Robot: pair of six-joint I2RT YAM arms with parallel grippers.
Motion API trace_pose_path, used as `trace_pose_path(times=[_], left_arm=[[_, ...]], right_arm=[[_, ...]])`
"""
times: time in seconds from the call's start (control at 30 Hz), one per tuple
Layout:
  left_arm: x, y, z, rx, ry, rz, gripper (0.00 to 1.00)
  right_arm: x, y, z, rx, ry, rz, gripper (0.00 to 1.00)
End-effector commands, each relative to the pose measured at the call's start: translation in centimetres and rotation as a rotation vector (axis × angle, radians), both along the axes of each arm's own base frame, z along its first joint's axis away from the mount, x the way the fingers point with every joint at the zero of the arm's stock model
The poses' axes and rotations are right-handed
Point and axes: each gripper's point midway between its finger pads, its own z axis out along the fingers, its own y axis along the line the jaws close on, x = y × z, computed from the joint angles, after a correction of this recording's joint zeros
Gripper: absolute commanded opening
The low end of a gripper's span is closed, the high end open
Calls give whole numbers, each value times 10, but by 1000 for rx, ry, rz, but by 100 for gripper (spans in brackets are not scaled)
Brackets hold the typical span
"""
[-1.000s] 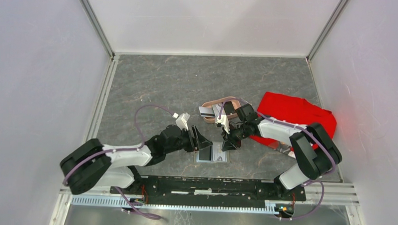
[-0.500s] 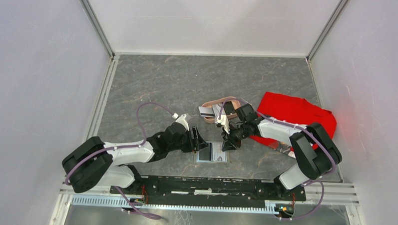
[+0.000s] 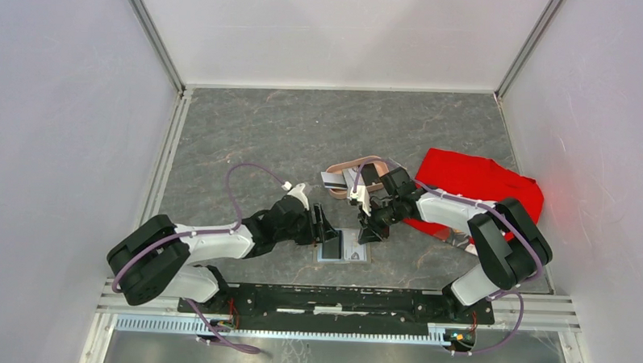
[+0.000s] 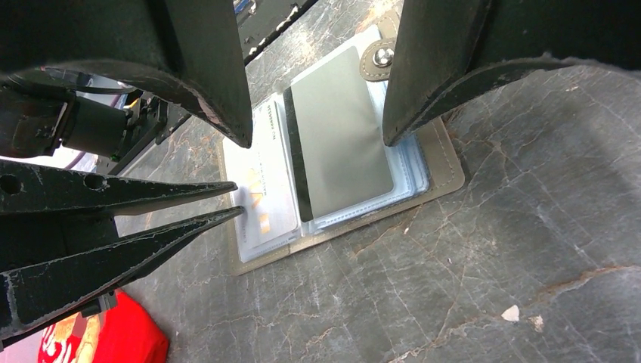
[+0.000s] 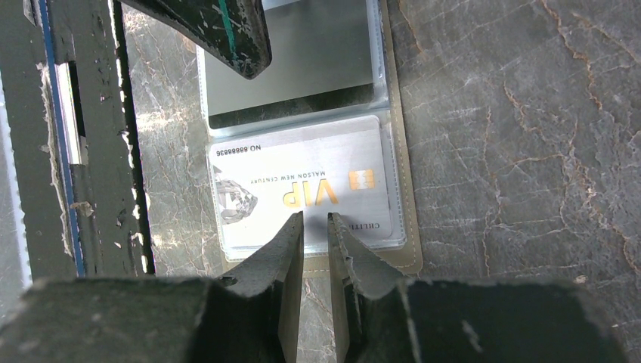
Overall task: Put the credit cards into the card holder
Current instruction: Insert the credit card into the card holder.
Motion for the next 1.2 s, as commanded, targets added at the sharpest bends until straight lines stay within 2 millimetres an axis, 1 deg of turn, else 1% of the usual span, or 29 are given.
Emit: trace_pose_path(times=[0.0, 0.13, 0.33, 0.4, 0.77, 0.93, 1.07, 1.17], left_arm=[[4, -1, 1, 35, -24, -29, 70], [4, 2, 1, 59, -24, -32, 70], [4, 7, 10, 67, -42, -21, 71], [3, 7, 9, 65, -39, -23, 71], [-2, -10, 18, -42, -29, -67, 70], [-5, -14, 13, -61, -9, -73, 69], [-4, -9, 7, -31, 0, -59, 69], [-1, -2, 9, -5, -21, -39, 70]], right_arm=[[-2, -4, -6, -40, 12, 8, 24], [-2, -4, -6, -40, 12, 9, 24], [-2, -4, -6, -39, 13, 8, 24], [-2, -4, -7, -40, 15, 8, 24], [-3, -4, -7, -41, 15, 11, 24], [-3, -4, -7, -41, 16, 12, 24], [-3, -4, -7, -40, 16, 11, 24], [-3, -4, -6, -40, 18, 12, 24]])
